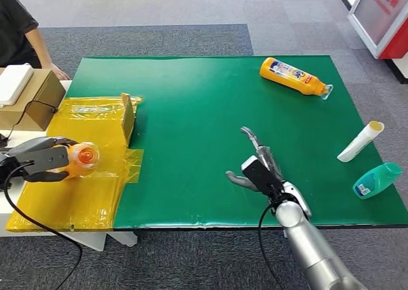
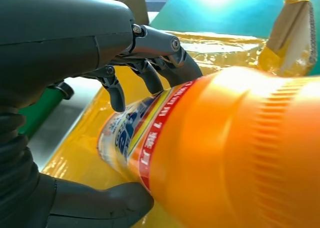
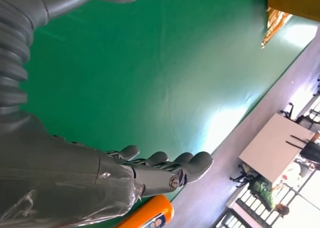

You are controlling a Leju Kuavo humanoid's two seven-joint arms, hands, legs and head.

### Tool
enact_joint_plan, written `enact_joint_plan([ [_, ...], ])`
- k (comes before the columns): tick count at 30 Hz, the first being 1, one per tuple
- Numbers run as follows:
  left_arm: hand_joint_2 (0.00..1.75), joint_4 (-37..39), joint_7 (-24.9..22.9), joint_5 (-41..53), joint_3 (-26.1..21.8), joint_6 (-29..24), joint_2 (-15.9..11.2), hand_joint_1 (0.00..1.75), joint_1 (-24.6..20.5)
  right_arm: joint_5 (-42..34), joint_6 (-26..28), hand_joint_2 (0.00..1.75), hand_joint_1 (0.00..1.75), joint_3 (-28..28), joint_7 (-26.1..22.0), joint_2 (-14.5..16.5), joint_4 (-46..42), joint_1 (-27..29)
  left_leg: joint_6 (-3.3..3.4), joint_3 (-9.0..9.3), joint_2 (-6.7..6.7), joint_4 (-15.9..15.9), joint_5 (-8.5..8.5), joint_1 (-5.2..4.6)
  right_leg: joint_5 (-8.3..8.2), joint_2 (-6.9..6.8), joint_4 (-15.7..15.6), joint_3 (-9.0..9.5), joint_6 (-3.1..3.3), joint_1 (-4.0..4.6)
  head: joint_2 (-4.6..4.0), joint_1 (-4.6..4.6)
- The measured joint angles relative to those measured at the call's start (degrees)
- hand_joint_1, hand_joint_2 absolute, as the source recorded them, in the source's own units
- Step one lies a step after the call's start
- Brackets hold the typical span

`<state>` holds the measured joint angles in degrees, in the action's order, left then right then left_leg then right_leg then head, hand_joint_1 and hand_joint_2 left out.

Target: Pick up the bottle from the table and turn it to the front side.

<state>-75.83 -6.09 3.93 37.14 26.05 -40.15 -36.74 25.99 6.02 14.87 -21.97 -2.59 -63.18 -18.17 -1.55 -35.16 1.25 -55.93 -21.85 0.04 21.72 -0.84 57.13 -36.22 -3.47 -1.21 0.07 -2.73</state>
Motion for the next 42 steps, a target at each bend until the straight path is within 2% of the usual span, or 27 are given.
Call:
enact_joint_plan([
  [4, 1.75, 2.6, 1.1, 1.5, 0.0, 0.0, 2.8, 1.75, -0.9, -0.2, 0.0, 1.75, 0.00, 0.1, -0.1, 0.5, 0.3, -0.8, -0.01, 0.00, 0.00, 0.0, 0.02, 0.00, -0.03, 0.00, 0.0, 0.02, 0.01, 0.00, 0.00, 0.00],
  [7, 1.75, 3.9, 1.2, 1.8, 0.0, 0.0, 3.9, 1.75, -1.4, -0.2, 0.0, 1.75, 0.00, 0.2, -0.1, 0.6, 0.4, -1.0, -0.01, 0.01, 0.00, 0.0, 0.02, 0.00, -0.03, 0.00, 0.0, 0.02, 0.01, -0.01, 0.00, 0.00],
  [20, 1.75, 5.8, 1.3, 1.9, 0.0, 0.0, 5.5, 1.75, -2.2, -0.3, 0.0, 1.75, 0.00, 0.2, -0.1, 0.6, 0.9, -1.2, -0.01, 0.01, 0.00, 0.0, 0.02, 0.00, -0.03, 0.00, 0.0, 0.02, 0.01, 0.00, 0.00, 0.00],
  [23, 1.75, 5.9, 1.4, 2.0, 0.0, 0.0, 5.7, 1.69, -2.3, -0.3, 0.0, 1.75, 0.00, 0.2, -0.1, 0.6, 0.9, -1.2, -0.01, 0.01, 0.00, 0.0, 0.02, 0.00, -0.03, 0.00, 0.0, 0.03, 0.01, -0.01, 0.00, 0.00],
  [24, 1.75, 6.0, 1.5, 2.2, 0.0, 0.0, 5.8, 1.64, -2.3, -0.3, 0.0, 1.75, 0.00, 0.2, -0.1, 0.6, 0.9, -1.2, -0.01, 0.01, 0.00, 0.0, 0.02, 0.00, -0.03, 0.00, 0.0, 0.02, 0.01, -0.01, 0.00, 0.00],
  [25, 1.75, 6.2, 1.7, 2.5, 0.1, -0.1, 6.0, 1.44, -2.5, -0.3, 0.0, 1.75, 0.00, 0.2, -0.2, 0.6, 0.9, -1.2, -0.01, 0.01, 0.00, 0.0, 0.02, 0.00, -0.03, 0.00, 0.0, 0.02, 0.01, -0.01, 0.00, 0.00],
  [28, 1.75, 7.6, 2.4, 4.5, 0.8, -0.4, 7.5, 0.31, -3.5, -0.4, 0.0, 1.75, 0.00, 0.2, -0.2, 0.7, 1.0, -1.3, 0.00, 0.01, -0.03, 0.0, 0.03, 0.00, -0.03, -0.05, 0.0, 0.02, 0.01, -0.01, 0.00, 0.00],
  [29, 1.75, 8.4, 2.5, 5.4, 1.1, -0.7, 8.4, 0.09, -4.0, -0.4, -0.1, 1.75, 0.00, 0.3, -0.2, 0.8, 1.1, -1.4, 0.00, 0.00, -0.04, 0.0, 0.03, 0.00, -0.03, -0.07, 0.0, 0.02, 0.01, -0.01, 0.00, -0.02],
  [30, 1.75, 9.5, 2.7, 6.2, 1.4, -1.0, 9.3, 0.00, -4.5, -0.4, -0.1, 1.75, 0.00, 0.3, -0.2, 0.9, 1.1, -1.5, 0.01, 0.00, -0.05, 0.0, 0.03, -0.01, -0.04, -0.08, 0.0, 0.02, 0.02, -0.01, 0.00, 0.00],
  [37, 1.75, 18.7, 3.9, 9.5, 3.7, -2.3, 16.2, 0.00, -8.3, -0.5, -0.5, 1.75, 0.00, 0.8, -0.2, 1.5, 2.1, -2.3, 0.05, -0.01, -0.05, 0.0, 0.06, -0.01, -0.09, -0.09, 0.0, 0.03, 0.03, -0.01, 0.00, -0.01],
  [42, 1.75, 22.5, 6.0, 8.7, 3.3, -8.2, 18.7, 0.00, -7.3, -0.9, -0.3, 1.75, 0.00, 1.0, -0.3, 1.7, 2.7, -2.6, 0.04, -0.01, -0.04, 0.0, 0.05, -0.01, -0.08, -0.08, 0.0, 0.01, 0.03, 0.00, 0.00, 0.00],
])
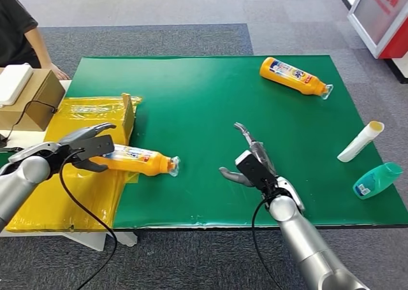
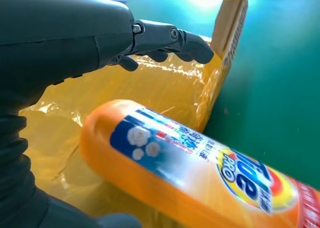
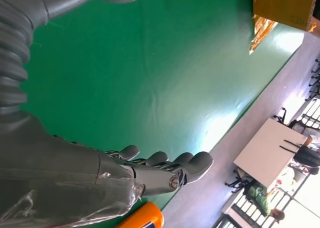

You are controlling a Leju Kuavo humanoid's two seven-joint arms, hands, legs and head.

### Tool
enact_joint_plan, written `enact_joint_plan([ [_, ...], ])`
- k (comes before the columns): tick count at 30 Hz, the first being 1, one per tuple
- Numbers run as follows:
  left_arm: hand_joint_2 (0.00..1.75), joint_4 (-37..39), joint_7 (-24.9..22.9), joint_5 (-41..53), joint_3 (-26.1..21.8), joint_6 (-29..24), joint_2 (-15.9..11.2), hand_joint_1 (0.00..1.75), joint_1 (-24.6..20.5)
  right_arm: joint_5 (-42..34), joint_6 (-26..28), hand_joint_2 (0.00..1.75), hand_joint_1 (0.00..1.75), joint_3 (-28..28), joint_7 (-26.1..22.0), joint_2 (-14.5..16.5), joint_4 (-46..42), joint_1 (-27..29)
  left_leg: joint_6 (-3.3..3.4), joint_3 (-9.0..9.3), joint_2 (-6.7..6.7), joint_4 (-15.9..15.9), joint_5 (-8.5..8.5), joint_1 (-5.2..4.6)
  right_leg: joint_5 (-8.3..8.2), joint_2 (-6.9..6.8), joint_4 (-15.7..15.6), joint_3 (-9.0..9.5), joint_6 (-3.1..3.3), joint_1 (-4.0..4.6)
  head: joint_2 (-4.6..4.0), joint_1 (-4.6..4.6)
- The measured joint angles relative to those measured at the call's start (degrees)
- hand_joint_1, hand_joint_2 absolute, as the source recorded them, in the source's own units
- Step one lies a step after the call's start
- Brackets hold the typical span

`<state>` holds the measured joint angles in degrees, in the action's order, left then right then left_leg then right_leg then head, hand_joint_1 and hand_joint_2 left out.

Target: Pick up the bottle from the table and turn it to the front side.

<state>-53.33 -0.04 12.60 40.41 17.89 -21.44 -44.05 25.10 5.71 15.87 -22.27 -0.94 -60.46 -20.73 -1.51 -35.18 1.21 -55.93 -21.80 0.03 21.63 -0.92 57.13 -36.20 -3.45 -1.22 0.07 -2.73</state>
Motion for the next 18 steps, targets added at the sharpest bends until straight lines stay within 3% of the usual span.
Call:
enact_joint_plan([
  [13, 1.75, 0.0, 1.3, 2.4, -6.8, -3.2, 1.2, 0.00, 5.3, -0.4, 0.4, 1.75, 0.00, 0.0, 0.0, -0.1, 0.1, 0.1, 0.00, -0.03, 0.00, 0.0, 0.00, 0.00, 0.01, 0.00, 0.0, -0.03, 0.01, 0.00, 0.00, -0.01],
  [15, 1.75, -1.1, 3.3, 2.0, -8.8, -5.4, 1.6, 0.00, 6.9, -0.5, 0.6, 1.75, 0.00, 0.0, -0.1, -0.2, 0.1, 0.3, 0.00, -0.02, 0.01, 0.0, 0.00, 0.00, 0.01, 0.00, 0.0, -0.04, 0.01, -0.01, 0.00, -0.01],
  [18, 1.75, -4.8, 10.0, -0.3, -13.3, -8.8, 3.0, 0.00, 11.1, -0.9, 1.1, 1.75, 0.00, -0.1, -0.7, -0.5, -0.2, 1.0, 0.01, -0.03, 0.01, 0.0, -0.03, -0.01, 0.02, 0.00, 0.0, -0.04, 0.00, -0.02, 0.00, -0.02],
])
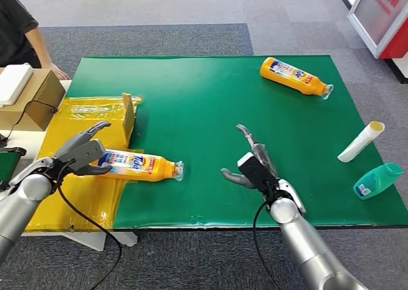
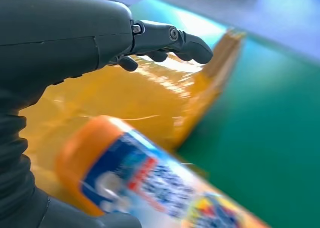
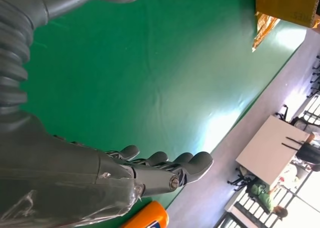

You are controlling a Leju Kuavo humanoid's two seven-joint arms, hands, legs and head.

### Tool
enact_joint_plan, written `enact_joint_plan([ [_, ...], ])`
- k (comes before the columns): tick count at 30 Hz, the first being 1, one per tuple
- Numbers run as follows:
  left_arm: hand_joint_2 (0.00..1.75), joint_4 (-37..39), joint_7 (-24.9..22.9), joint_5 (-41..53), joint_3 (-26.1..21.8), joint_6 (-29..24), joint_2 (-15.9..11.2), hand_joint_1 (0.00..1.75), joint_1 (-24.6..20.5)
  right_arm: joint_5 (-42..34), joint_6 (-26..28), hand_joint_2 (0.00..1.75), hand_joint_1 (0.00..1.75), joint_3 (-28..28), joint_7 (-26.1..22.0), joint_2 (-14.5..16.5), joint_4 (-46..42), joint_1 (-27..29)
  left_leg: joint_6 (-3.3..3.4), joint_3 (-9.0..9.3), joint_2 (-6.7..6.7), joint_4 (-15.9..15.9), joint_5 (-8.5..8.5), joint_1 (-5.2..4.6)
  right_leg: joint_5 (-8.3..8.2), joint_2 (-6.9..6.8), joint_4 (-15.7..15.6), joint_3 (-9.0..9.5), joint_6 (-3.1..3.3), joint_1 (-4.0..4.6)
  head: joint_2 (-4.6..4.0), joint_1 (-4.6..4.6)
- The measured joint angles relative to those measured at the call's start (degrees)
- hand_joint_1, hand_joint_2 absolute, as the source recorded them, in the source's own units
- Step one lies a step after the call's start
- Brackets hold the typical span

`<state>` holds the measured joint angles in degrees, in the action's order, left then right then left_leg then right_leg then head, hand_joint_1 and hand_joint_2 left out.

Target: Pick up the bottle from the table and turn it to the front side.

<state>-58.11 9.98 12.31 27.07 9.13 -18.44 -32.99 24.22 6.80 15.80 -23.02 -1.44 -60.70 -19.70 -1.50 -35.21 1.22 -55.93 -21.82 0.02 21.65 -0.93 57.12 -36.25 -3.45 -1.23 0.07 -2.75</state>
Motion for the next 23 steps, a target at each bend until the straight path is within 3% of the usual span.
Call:
enact_joint_plan([
  [4, 1.75, -5.0, 8.6, -2.5, -6.2, -1.5, 3.0, 0.00, 4.9, -1.2, 1.1, 1.75, 0.00, 0.0, -0.6, -0.6, -1.8, 1.2, -0.01, -0.03, 0.00, 0.0, -0.05, 0.00, 0.04, -0.01, 0.0, -0.05, -0.04, -0.01, 0.00, 0.01],
  [7, 1.75, -6.8, 13.1, -3.4, -9.7, -2.3, 5.6, 0.00, 5.9, -2.1, 2.0, 1.75, 0.00, -0.1, -0.6, -1.2, -4.3, 2.4, -0.01, -0.07, -0.02, 0.0, -0.05, 0.00, 0.05, -0.02, 0.0, -0.05, -0.06, -0.01, 0.00, 0.00],
  [13, 1.75, -9.1, 16.7, -3.6, -12.9, -4.6, 10.3, 0.00, 5.9, -3.3, 3.1, 1.75, 0.00, -0.6, -0.6, -2.6, -10.1, 5.2, 0.00, -0.07, -0.01, 0.0, -0.02, -0.01, 0.00, -0.01, 0.0, -0.04, -0.04, -0.01, 0.00, -0.01],
  [23, 1.75, -14.0, 22.5, -4.1, -15.1, -9.2, 14.0, 0.00, 6.6, -6.3, 4.6, 1.75, 0.00, -2.4, -1.4, -3.0, -17.2, 8.6, 0.00, -0.07, -0.01, 0.0, -0.03, 0.00, 0.00, -0.01, 0.0, -0.05, -0.02, 0.00, 0.00, 0.00],
])
